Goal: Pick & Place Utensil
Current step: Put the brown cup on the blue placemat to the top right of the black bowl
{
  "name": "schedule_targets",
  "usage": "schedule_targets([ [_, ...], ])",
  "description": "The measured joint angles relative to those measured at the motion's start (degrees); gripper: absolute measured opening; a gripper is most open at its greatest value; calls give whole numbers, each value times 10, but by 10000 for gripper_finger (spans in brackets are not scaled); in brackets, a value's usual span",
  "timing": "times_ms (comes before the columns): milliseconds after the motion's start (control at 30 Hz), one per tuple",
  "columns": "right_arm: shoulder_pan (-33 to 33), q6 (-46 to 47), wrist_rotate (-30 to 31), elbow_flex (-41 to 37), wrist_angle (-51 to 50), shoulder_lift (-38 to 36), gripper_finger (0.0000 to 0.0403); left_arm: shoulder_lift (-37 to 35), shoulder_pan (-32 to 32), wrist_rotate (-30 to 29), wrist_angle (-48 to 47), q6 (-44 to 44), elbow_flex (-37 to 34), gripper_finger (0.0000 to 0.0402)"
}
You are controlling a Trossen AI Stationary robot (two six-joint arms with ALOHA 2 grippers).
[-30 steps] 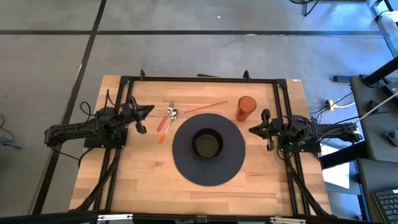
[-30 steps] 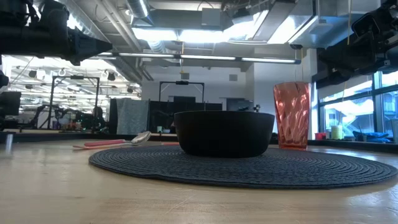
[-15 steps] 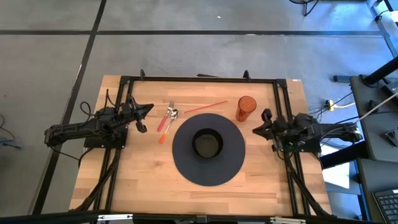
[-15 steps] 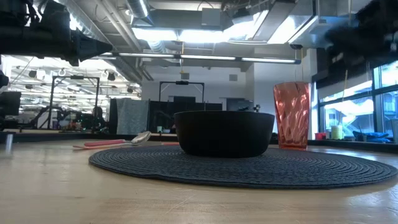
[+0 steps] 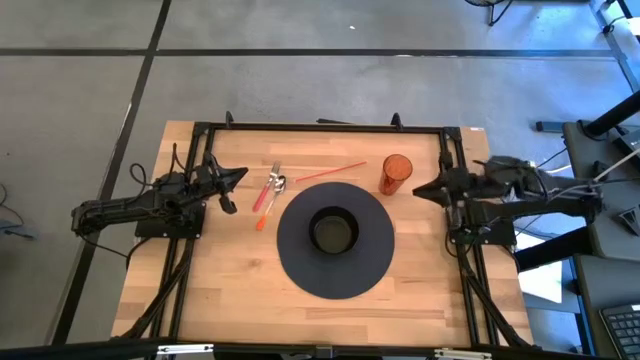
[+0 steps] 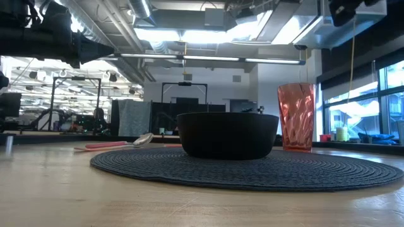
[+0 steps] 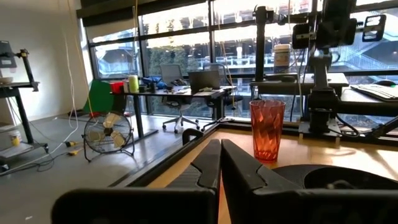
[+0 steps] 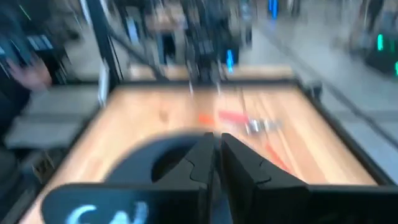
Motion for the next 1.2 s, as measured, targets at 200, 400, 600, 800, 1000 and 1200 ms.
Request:
schedule_targets([
  [200,0,1,41,155,-193,125,30,0,0,0,-3,0,0,6],
  [400,0,-1,76,210,-244,181,30,0,0,0,-9,0,0,9],
  [600,0,-28,152,206,-247,201,30,0,0,0,-9,0,0,10],
  [800,0,-17,196,205,-246,217,38,0,0,0,-8,0,0,6],
  [1000,-1,-11,226,205,-246,260,85,0,0,0,9,-1,0,9],
  [1200,-1,-45,192,205,-245,308,142,0,0,0,9,-1,0,4],
])
